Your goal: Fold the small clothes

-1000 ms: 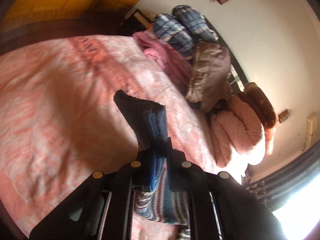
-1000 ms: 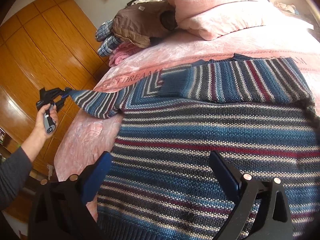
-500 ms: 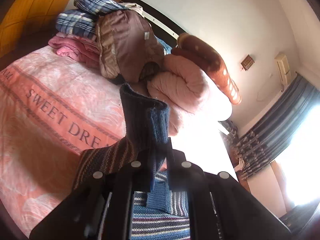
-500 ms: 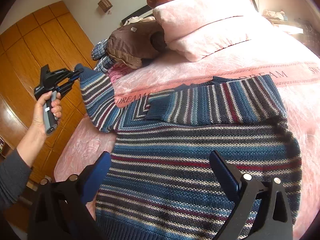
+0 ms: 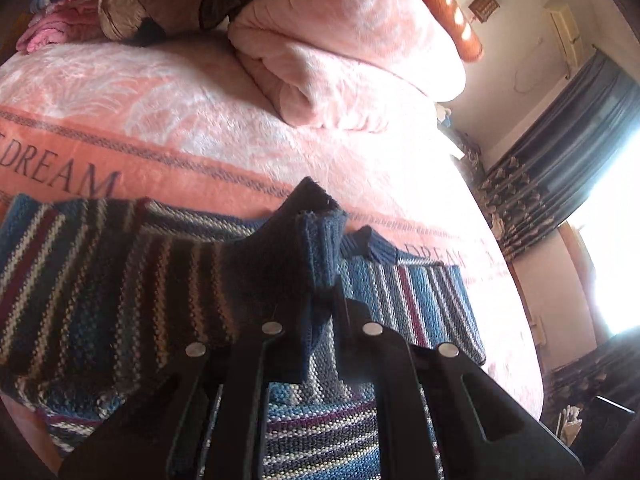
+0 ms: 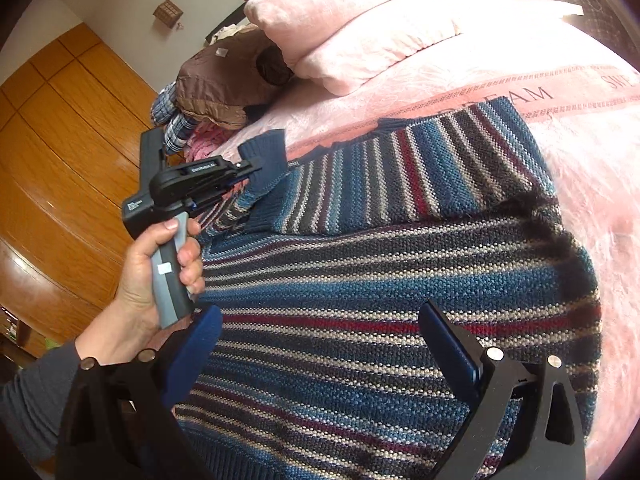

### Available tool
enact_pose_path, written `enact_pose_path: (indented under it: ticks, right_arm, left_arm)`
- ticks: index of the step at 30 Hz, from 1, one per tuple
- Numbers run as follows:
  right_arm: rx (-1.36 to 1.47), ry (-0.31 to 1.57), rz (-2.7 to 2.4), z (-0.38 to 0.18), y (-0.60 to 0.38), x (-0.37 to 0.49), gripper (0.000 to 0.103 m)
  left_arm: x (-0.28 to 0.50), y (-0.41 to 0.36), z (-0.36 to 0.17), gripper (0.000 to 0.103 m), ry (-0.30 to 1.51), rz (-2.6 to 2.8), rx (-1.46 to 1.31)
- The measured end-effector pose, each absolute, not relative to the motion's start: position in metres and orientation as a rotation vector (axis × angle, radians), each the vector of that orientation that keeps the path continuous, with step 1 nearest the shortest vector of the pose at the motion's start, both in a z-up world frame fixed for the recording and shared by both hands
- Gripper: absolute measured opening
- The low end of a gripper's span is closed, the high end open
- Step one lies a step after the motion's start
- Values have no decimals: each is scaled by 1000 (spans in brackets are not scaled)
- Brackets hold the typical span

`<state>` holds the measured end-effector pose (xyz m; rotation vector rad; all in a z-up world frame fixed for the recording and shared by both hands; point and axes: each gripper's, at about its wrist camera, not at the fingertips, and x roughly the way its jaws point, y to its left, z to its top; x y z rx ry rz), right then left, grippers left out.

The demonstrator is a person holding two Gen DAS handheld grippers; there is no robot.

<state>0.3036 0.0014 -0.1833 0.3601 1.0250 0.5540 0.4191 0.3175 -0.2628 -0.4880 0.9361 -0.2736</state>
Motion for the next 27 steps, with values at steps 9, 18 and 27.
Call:
enact_pose_path:
  ticks: [9,18,27]
  right_arm:
    - [800,1238,683,-224,6,421,74]
    - [950,1403,629,-297,82,505,58]
    - [843,1424,575,-294,110,526,10]
  left_arm:
    - [377,335,-272,79,934,-286,-504]
    - [251,365,-285,85,918,-232,-632]
    - [201,374,-317,85,936,-198,-759]
